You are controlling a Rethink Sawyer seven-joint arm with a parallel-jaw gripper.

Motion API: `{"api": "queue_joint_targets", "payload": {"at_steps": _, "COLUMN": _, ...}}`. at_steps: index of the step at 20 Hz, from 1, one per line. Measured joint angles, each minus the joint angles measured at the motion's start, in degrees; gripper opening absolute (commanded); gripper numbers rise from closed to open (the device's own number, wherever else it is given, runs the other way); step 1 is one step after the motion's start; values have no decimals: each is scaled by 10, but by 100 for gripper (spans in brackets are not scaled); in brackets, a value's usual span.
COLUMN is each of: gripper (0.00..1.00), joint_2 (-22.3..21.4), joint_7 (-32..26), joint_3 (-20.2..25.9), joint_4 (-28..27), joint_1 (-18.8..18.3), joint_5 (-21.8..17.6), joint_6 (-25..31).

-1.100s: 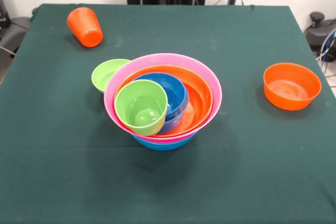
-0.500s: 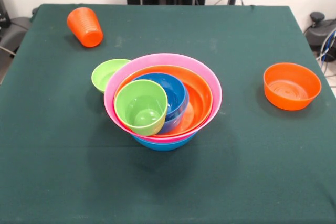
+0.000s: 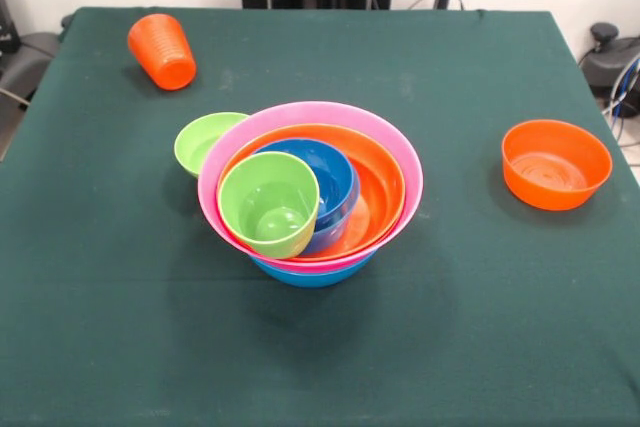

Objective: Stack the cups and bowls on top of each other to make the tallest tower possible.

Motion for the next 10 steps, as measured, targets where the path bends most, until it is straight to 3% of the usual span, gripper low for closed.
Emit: {"api": "queue_joint_targets", "payload": {"at_steps": 10, "gripper": 100, "joint_2": 1, "joint_7": 0, "joint_3": -54, "joint_4": 20, "joint_1": 49, "joint_5": -30, "joint_6": -16}}
